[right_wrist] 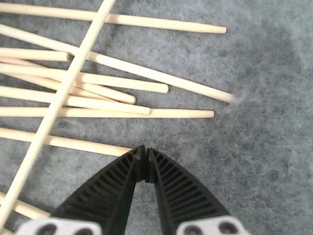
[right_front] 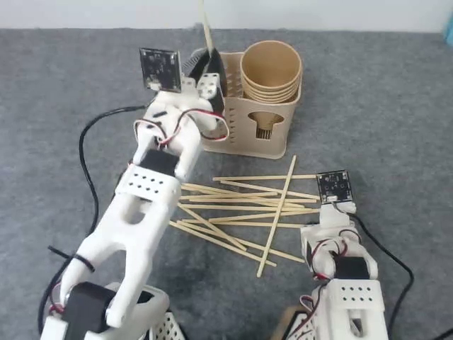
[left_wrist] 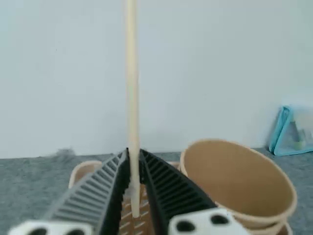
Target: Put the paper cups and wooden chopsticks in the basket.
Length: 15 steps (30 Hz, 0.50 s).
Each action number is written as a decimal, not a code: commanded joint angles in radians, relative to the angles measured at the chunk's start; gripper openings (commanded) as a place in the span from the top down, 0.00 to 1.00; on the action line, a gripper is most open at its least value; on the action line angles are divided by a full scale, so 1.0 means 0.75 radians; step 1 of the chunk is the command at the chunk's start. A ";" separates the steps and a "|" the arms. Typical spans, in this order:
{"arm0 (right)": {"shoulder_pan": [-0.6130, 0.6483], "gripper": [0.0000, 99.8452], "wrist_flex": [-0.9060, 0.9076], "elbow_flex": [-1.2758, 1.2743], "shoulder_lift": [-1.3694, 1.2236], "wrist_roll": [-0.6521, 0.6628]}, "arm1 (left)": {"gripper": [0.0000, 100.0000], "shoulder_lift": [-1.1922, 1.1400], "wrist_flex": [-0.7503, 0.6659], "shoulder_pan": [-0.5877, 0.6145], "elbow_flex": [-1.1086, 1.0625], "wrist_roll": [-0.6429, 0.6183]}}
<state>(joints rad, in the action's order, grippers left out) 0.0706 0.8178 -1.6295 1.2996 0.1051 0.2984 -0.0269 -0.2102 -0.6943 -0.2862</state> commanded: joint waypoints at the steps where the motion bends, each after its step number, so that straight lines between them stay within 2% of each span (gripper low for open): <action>1: -0.019 0.99 -0.030 0.023 0.024 -0.014 | 0.99 0.006 -0.057 -0.012 -0.015 -0.012; 4: -0.019 0.99 -0.032 0.023 0.024 -0.014 | 0.98 0.018 -0.053 -0.004 -0.040 0.012; 7: -0.019 0.99 -0.032 0.023 0.024 -0.014 | 0.90 0.018 -0.051 -0.008 -0.064 0.129; 10: -0.019 0.99 -0.032 0.023 0.024 -0.014 | 0.82 0.023 -0.051 -0.004 -0.073 0.147; 15: -0.019 0.99 -0.034 0.023 0.024 -0.014 | 0.82 0.160 0.020 -0.004 -0.103 0.151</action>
<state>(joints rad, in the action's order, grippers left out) 0.0706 0.8178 -1.6295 1.2996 0.1051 0.3199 -0.0361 -0.2117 -0.7695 -0.1834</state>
